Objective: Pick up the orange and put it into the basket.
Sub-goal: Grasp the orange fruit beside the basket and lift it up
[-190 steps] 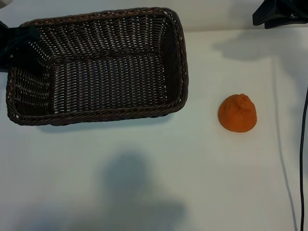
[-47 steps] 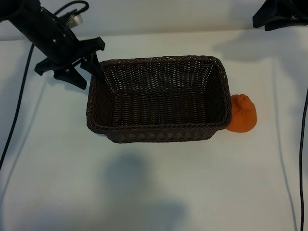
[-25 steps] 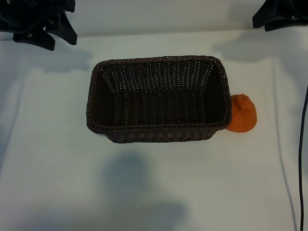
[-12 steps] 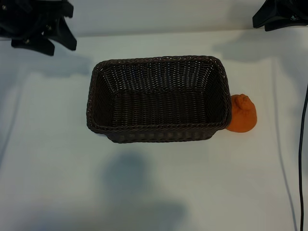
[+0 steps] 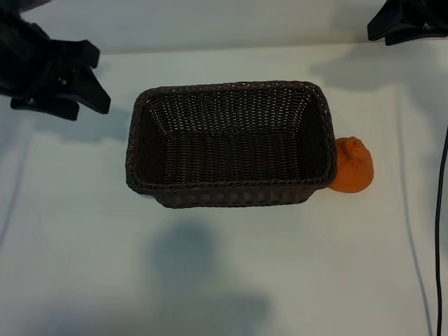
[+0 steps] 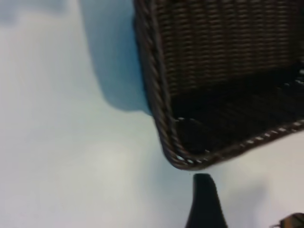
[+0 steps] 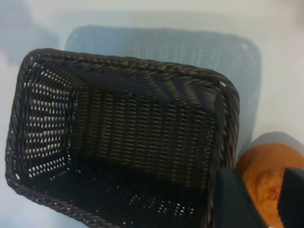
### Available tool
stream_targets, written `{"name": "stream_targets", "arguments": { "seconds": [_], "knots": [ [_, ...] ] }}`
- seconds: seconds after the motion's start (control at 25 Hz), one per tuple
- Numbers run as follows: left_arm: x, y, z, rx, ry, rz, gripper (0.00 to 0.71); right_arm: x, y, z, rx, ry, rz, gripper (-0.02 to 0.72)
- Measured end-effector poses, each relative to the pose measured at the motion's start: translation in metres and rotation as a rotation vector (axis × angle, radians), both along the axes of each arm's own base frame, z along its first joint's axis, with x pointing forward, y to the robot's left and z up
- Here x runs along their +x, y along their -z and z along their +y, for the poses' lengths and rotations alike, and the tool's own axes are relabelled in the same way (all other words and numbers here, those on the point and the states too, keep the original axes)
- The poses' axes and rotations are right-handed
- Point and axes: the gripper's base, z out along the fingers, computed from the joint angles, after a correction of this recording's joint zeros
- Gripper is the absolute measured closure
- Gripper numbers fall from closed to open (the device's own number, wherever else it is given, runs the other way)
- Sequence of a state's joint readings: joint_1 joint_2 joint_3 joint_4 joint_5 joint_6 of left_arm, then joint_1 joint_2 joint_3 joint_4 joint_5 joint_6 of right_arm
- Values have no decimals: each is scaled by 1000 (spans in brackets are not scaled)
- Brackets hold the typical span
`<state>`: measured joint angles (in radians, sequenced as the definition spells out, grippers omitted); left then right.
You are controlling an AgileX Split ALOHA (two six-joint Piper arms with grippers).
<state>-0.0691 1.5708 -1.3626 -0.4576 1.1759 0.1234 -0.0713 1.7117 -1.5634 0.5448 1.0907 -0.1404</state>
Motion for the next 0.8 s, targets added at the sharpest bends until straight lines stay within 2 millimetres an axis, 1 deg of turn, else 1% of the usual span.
{"name": "stream_targets", "arguments": {
  "seconds": [0.16, 0.28, 0.36, 0.48, 0.6, 0.8],
  "knots": [
    [-15, -1, 6, -45, -2, -5, 185, 0, 0, 0, 0, 0, 0, 425],
    [-25, 7, 6, -56, 1, 20, 185, 0, 0, 0, 0, 1, -2, 425],
    [-28, 14, 4, -79, -6, 44, 185, 0, 0, 0, 0, 1, -1, 425],
    [-29, 22, 1, -118, -8, 48, 185, 0, 0, 0, 0, 1, -1, 425],
    [-28, 22, -1, -154, -10, 31, 185, 0, 0, 0, 0, 1, -1, 425],
    [-27, 22, -2, -160, -11, 26, 185, 0, 0, 0, 0, 1, -1, 425]
  ]
}}
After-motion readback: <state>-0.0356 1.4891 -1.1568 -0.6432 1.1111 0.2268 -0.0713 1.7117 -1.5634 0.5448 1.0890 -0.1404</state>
